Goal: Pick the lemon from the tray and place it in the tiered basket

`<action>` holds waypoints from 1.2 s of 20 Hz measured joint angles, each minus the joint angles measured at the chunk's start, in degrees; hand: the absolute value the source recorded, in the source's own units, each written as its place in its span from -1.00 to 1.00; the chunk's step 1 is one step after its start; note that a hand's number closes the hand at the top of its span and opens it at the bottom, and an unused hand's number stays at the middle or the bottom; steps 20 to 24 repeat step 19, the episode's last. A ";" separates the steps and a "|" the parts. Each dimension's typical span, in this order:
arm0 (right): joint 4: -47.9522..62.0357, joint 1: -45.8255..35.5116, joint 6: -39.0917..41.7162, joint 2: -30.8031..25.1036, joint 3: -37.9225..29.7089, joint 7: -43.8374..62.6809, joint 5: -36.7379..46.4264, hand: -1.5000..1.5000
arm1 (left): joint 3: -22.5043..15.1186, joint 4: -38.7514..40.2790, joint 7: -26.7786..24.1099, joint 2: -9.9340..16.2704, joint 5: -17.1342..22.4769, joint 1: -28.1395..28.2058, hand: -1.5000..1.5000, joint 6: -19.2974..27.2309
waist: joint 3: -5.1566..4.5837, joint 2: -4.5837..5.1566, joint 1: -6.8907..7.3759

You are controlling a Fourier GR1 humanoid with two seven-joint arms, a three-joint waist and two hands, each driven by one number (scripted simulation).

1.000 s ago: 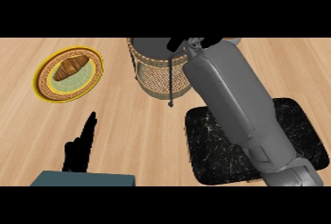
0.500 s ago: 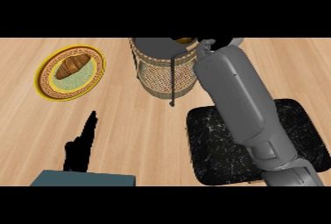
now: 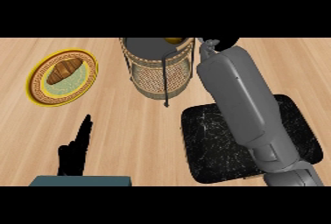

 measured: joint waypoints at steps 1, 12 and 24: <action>-1.06 0.16 -0.34 -0.48 -0.48 1.31 1.86 -1.00 | 0.25 0.20 -0.17 0.05 0.14 0.20 0.00 0.09 | 0.02 -0.16 -0.56; -30.57 17.87 5.06 -4.41 -4.53 9.15 8.56 -1.00 | 2.69 -1.88 0.90 1.09 1.25 4.01 0.00 1.21 | 0.07 -1.63 -5.40; -54.91 35.58 11.86 -7.63 -4.14 10.08 2.28 -1.00 | 3.30 -3.04 1.06 1.21 1.13 5.70 0.00 1.84 | 0.07 -1.81 -7.10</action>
